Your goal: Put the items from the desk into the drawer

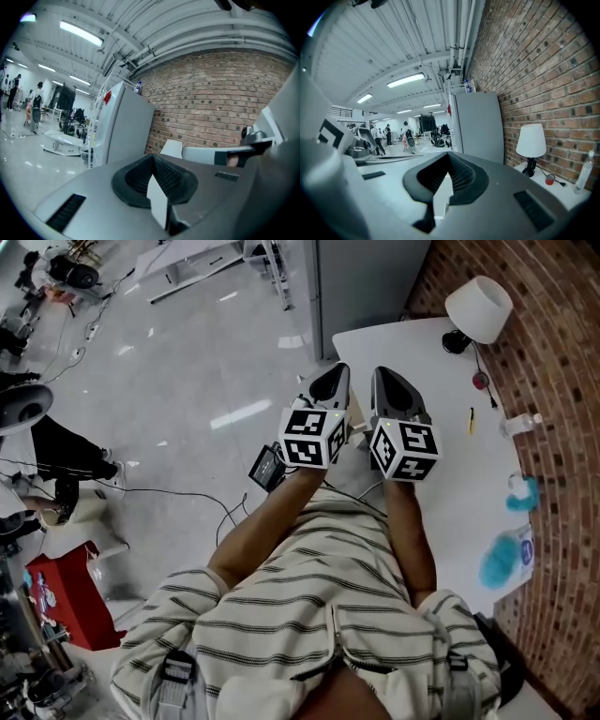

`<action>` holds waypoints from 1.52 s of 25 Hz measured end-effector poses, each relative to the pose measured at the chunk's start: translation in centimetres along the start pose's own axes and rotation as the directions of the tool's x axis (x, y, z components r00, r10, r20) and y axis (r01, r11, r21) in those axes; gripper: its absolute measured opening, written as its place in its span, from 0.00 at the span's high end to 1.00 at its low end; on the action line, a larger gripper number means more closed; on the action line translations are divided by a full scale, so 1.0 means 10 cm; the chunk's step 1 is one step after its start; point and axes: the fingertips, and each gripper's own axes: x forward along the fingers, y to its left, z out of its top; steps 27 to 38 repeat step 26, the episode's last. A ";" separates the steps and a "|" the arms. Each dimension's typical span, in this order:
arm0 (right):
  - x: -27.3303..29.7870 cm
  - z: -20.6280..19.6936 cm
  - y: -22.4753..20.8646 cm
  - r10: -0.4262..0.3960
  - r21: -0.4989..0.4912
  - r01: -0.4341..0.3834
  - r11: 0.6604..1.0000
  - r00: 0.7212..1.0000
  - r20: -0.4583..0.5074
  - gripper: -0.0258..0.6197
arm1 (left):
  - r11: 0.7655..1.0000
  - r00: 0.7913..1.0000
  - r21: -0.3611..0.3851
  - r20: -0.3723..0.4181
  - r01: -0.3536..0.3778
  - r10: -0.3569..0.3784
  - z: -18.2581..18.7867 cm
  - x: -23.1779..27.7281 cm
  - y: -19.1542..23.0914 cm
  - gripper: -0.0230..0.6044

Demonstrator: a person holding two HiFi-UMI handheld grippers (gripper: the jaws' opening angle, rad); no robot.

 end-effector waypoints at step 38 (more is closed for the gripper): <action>-0.04 -0.07 -0.01 0.000 -0.020 0.000 1.000 1.000 -0.012 0.94 | 1.000 1.000 0.006 0.005 0.003 -0.003 -0.01 -0.04 -0.04 0.95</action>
